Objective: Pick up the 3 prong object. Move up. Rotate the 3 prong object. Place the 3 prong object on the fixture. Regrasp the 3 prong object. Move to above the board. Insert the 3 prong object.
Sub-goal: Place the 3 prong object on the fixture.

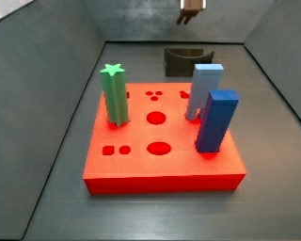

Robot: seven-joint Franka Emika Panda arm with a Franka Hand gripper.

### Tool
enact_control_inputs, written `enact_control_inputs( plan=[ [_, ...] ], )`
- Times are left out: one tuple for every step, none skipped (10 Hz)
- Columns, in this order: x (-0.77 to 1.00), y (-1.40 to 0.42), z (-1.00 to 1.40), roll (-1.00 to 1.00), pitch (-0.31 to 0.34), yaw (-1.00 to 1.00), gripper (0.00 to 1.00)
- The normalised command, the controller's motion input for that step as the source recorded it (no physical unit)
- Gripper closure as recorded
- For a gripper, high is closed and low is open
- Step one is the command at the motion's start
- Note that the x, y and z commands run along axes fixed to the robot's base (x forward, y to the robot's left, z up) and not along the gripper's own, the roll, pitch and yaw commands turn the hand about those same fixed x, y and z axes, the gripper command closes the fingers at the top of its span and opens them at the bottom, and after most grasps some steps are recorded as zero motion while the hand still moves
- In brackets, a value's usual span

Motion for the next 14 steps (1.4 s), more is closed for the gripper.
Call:
enact_control_inputs(
  plan=[
    [0.15, 0.14, -1.00, -1.00, 0.186, -0.13, 1.00],
    [0.16, 0.14, -1.00, -0.94, 0.187, -0.14, 1.00],
    [0.17, 0.14, -1.00, -0.68, 0.141, -0.17, 1.00],
    [0.17, 0.14, -1.00, -0.57, 0.114, -0.18, 1.00],
    [0.17, 0.14, -1.00, -0.41, 0.084, -0.19, 1.00],
    [0.19, 0.14, -1.00, -0.23, 0.047, -0.18, 1.00],
    [0.17, 0.12, -0.86, -0.18, 0.017, -0.17, 1.00],
    [0.13, 0.16, -0.72, -0.11, -0.016, -0.16, 1.00],
    [0.11, 0.18, -0.68, -0.10, -0.038, -0.16, 1.00],
    [0.11, 0.18, -0.68, -0.10, -0.038, -0.16, 1.00],
    [0.11, 0.20, -0.66, -0.10, -0.048, -0.15, 1.00],
    [0.12, 0.22, -0.62, -0.09, -0.060, -0.13, 1.00],
    [0.12, 0.23, -0.61, -0.09, -0.062, -0.11, 1.00],
    [0.00, 0.00, 0.00, 0.00, 0.000, 0.00, 0.00]
  ],
)
